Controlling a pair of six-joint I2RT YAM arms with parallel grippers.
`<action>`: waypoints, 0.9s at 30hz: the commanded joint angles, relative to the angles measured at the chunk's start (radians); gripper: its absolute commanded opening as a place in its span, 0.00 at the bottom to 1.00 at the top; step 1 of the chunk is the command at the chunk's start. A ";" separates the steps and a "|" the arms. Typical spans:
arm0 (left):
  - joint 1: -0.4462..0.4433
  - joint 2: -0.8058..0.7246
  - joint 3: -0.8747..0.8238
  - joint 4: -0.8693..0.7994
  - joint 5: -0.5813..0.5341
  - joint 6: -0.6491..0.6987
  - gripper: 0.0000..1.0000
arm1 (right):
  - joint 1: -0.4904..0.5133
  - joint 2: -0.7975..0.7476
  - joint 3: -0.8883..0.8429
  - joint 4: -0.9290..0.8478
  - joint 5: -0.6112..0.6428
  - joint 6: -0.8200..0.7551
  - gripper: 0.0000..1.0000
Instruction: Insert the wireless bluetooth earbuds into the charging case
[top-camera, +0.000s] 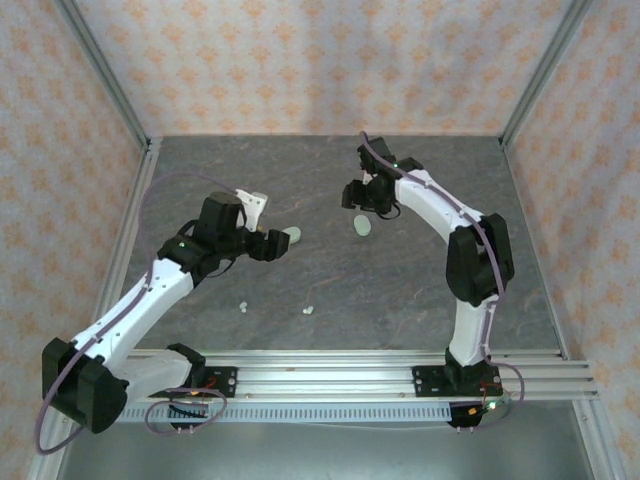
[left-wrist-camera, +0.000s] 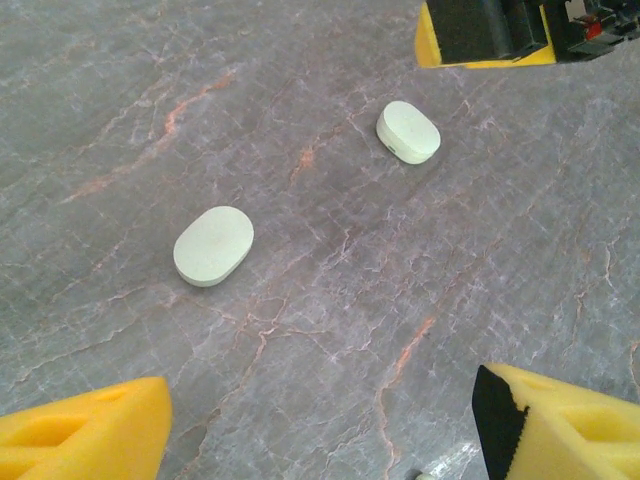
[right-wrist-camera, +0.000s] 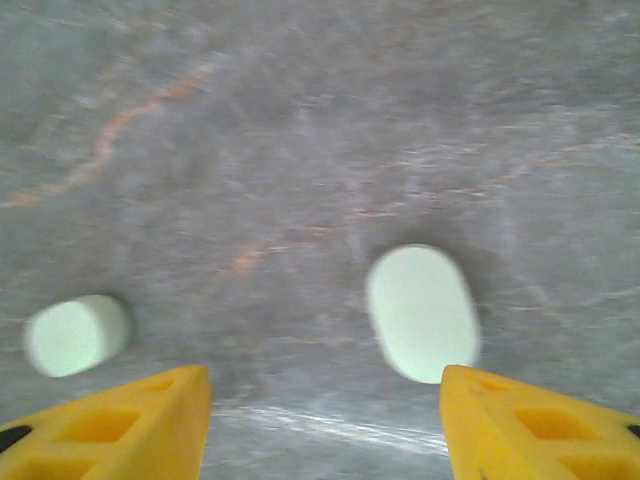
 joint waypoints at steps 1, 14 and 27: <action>0.011 0.039 0.042 0.037 0.045 0.027 0.78 | 0.014 0.068 0.051 -0.154 0.064 -0.126 0.64; 0.013 0.143 0.055 0.061 0.064 0.053 0.77 | 0.014 0.206 0.130 -0.191 0.047 -0.142 0.67; 0.013 0.148 0.056 0.044 0.057 0.072 0.77 | 0.015 0.203 0.104 -0.104 -0.172 0.019 0.66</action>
